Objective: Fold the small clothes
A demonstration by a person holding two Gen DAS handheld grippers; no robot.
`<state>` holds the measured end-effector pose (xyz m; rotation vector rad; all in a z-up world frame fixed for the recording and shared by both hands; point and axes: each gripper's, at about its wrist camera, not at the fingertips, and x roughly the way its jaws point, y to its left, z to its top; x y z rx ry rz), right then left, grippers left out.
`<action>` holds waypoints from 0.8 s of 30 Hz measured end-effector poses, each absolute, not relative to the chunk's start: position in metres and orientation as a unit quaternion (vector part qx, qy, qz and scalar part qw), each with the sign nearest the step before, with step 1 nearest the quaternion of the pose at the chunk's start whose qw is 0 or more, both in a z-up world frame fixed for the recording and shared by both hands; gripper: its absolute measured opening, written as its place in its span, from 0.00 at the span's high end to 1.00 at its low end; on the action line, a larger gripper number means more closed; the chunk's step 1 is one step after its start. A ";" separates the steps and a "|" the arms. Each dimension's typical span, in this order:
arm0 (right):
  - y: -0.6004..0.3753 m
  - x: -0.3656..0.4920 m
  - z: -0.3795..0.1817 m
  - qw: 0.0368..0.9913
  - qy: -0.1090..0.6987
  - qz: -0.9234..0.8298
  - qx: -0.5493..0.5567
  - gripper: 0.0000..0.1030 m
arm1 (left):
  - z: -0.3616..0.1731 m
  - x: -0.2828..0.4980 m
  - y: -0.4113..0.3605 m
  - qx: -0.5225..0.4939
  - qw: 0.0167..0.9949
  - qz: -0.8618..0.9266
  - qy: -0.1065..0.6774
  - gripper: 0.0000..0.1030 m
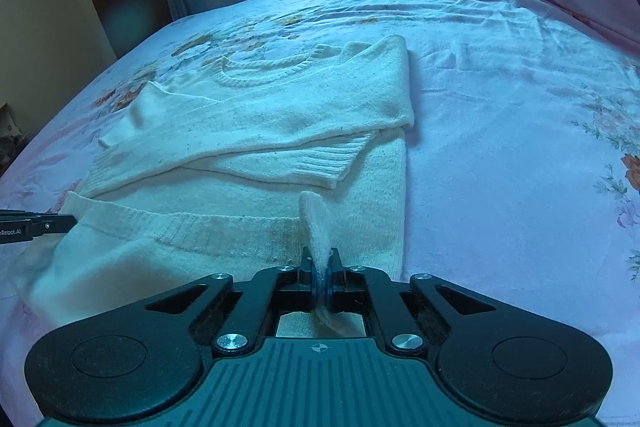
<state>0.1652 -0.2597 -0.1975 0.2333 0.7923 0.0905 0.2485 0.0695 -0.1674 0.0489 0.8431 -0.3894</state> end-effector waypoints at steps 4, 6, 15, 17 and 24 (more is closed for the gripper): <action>-0.269 0.163 -0.187 0.919 0.364 0.045 0.148 0.97 | -0.146 0.247 0.071 -0.008 0.913 -0.177 0.367 0.95; -0.271 0.167 -0.174 0.926 0.343 0.042 0.151 0.97 | -0.134 0.255 0.071 -0.019 0.920 -0.176 0.350 0.95; -0.293 0.245 -0.145 0.941 0.298 0.022 0.157 0.97 | -0.117 0.330 0.056 -0.050 0.933 -0.159 0.320 0.95; -0.298 0.267 -0.144 0.942 0.294 0.019 0.157 0.97 | -0.119 0.350 0.052 -0.056 0.933 -0.155 0.320 0.95; -0.310 0.340 -0.152 0.946 0.290 0.011 0.147 0.97 | -0.125 0.415 0.031 -0.048 0.939 -0.142 0.309 0.95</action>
